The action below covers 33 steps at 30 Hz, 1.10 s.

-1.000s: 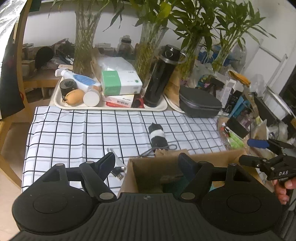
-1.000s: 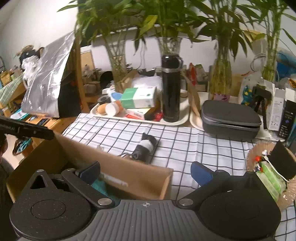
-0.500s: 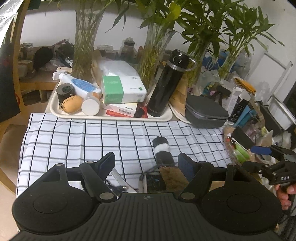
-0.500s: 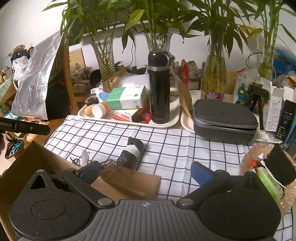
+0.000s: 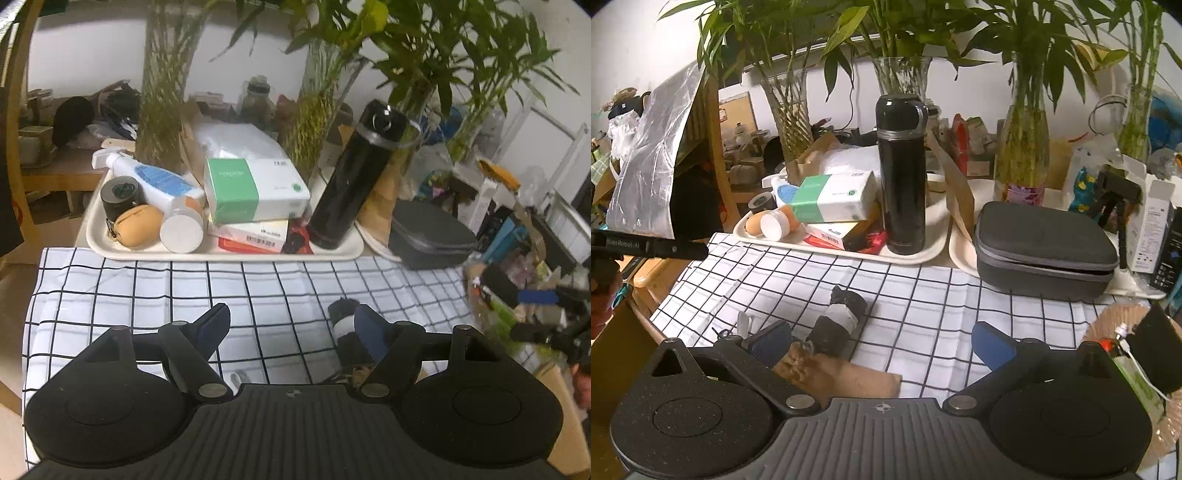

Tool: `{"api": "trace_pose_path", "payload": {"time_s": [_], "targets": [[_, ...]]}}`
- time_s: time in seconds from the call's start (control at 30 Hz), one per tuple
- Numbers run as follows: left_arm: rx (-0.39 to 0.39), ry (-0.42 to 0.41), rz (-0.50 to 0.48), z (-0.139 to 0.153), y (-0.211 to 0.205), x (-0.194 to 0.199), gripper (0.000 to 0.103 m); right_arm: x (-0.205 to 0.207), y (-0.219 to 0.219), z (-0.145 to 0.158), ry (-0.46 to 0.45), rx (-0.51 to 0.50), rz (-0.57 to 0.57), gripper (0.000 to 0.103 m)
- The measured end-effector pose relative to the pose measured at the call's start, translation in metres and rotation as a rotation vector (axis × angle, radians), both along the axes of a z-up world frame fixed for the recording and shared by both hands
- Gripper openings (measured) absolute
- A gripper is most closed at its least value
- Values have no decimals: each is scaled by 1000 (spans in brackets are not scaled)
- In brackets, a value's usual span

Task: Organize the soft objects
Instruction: 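Move both tools out of the box toward the black taped roll on the cloth, then close the right tool on the black taped roll while the left tool grasps a thin white strip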

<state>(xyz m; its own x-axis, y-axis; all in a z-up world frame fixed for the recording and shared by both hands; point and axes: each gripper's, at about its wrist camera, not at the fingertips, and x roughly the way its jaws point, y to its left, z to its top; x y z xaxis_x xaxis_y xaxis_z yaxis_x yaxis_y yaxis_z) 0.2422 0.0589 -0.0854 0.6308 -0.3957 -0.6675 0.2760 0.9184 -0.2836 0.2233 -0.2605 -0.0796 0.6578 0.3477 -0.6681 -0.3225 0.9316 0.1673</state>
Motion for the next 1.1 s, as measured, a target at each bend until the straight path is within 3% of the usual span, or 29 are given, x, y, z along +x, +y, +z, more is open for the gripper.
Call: {"api": "trace_pose_path", "payload": {"time_s": [0.4, 0.53, 0.63, 0.7, 0.9, 1.03, 1.1], "targets": [[-5, 171, 44, -30, 11, 26, 70, 31, 2, -17, 40, 8, 78, 103], [-20, 248, 38, -43, 15, 35, 56, 43, 2, -23, 54, 11, 92, 103], [-28, 285, 37, -52, 17, 41, 52, 49, 2, -26, 58, 8, 98, 103], [-45, 318, 31, -59, 19, 47, 41, 53, 2, -29, 65, 10, 98, 103], [-69, 424, 44, -80, 20, 58, 34, 67, 2, -36, 77, 6, 103, 103], [-41, 478, 52, -93, 19, 62, 26, 76, 3, -41, 84, 6, 106, 103], [-24, 495, 53, -98, 18, 63, 16, 80, 4, -43, 85, 9, 108, 103]]}}
